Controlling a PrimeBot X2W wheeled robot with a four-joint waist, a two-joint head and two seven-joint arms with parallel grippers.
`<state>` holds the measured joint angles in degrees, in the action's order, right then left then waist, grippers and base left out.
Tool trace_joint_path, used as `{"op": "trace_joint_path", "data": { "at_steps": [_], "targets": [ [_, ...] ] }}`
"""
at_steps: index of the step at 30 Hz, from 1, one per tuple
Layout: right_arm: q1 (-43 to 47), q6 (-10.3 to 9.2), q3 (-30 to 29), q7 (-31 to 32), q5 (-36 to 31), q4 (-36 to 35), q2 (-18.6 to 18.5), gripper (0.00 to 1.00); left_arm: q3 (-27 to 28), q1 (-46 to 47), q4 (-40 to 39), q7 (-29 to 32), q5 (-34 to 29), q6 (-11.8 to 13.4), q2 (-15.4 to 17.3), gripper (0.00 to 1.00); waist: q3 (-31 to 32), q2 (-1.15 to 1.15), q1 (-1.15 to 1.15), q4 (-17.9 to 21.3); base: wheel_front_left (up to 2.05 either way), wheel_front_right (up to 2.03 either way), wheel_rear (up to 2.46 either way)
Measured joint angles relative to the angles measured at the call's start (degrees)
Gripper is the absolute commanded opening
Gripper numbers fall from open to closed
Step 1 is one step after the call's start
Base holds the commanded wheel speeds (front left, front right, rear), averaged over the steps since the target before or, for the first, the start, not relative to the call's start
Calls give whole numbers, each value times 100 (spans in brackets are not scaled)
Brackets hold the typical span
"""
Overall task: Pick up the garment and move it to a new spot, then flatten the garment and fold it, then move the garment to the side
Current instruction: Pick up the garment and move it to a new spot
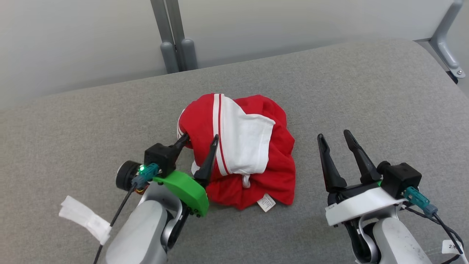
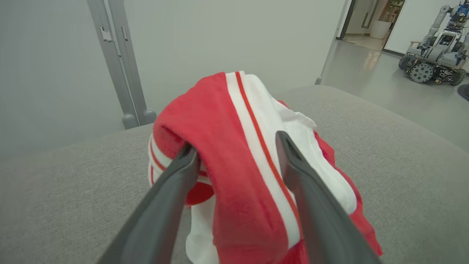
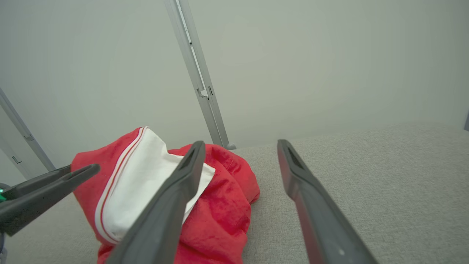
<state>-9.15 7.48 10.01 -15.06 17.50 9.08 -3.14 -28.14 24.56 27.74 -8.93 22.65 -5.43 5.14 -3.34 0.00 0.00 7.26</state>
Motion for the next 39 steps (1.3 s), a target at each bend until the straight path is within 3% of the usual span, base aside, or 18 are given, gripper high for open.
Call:
{"op": "trace_joint_path", "data": {
  "at_steps": [10,15,21,39],
  "targets": [
    [111,0,-140,0,-4,-26,-123,100,552,-999,-1271,-130,148,656,680,100,184,0,0,-280,0,0,0],
    [193,0,-131,0,14,-31,-171,100,816,-1544,-1715,-397,147,1001,778,100,256,0,0,-370,0,0,0],
    [374,0,-157,0,57,-38,-212,100,1070,-2179,-2115,-578,140,1301,637,100,295,0,0,-400,0,0,0],
    [397,0,-116,0,66,-34,-225,100,1173,-2395,-2278,-612,-68,1198,464,100,308,0,0,-308,0,0,0]
  ]
}}
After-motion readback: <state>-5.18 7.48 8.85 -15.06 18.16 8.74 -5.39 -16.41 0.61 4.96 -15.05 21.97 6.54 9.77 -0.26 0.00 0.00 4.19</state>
